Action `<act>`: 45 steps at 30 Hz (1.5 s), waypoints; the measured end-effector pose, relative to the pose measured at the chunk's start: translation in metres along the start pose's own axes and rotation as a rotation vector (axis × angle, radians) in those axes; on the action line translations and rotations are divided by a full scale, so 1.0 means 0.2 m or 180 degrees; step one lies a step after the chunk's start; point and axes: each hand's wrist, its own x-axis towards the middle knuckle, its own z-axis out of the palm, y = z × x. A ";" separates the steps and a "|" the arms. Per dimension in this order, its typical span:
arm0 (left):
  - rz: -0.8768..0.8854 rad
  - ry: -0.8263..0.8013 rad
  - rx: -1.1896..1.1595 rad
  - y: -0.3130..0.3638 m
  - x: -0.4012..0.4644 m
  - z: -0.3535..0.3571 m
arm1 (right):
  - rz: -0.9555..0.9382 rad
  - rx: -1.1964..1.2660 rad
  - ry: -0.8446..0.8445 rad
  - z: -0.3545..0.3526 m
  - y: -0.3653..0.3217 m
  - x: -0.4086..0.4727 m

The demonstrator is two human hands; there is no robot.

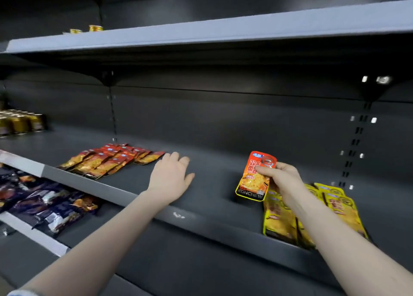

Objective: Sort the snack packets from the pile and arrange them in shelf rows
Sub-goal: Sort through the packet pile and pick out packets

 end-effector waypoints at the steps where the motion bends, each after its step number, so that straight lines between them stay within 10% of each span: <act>1: 0.0014 0.0013 -0.0035 -0.08 0.01 0.00 | 0.0008 0.0012 -0.0029 0.09 0.01 0.00; 23: -0.0384 -0.0063 -0.0309 -1.48 0.54 0.31 | 0.0444 -0.0135 -0.0519 1.54 0.23 0.58; 45: 0.0672 0.0082 -0.1350 -1.83 0.82 0.56 | 0.0657 -0.1073 0.0598 1.97 0.41 0.69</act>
